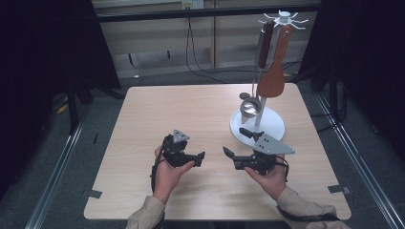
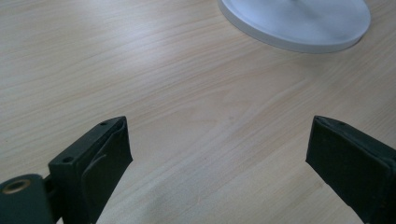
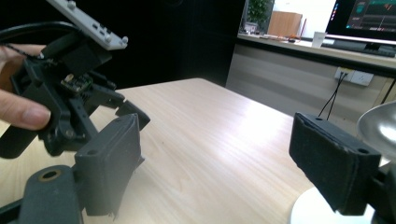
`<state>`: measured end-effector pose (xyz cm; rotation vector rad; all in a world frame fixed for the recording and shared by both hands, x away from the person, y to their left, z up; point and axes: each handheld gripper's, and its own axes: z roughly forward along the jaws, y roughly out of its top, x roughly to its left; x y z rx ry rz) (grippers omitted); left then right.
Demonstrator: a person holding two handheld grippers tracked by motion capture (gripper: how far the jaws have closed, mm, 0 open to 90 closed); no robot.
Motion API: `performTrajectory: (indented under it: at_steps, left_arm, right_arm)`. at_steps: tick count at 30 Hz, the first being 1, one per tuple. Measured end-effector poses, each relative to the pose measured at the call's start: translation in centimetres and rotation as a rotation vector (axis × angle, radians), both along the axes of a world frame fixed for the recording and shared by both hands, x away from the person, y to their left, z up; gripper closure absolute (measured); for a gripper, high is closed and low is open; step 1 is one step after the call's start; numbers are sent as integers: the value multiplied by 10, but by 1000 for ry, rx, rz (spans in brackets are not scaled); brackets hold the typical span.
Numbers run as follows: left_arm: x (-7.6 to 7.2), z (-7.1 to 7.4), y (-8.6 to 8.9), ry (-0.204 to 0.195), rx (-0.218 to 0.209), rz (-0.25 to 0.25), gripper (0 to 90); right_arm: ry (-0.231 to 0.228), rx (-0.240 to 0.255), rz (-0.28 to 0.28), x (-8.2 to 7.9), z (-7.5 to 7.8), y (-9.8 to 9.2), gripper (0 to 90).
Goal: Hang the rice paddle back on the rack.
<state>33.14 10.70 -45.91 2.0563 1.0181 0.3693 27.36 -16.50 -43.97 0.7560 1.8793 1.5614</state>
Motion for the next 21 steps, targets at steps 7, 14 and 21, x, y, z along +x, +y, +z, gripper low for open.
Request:
performTrajectory:
  at_steps: [7,14,21]
  left_arm:
    - [0,0,-1,1,-20,6,61]
    - [0,0,1,1,-4,-5,61]
    - [0,-1,0,6,-3,-10,61]
  right_arm:
    - [32,2,11,-1,-7,0,165]
    - [66,1,22,-4,-17,0,167]
    - [95,-18,46,-3,-24,-4,167]
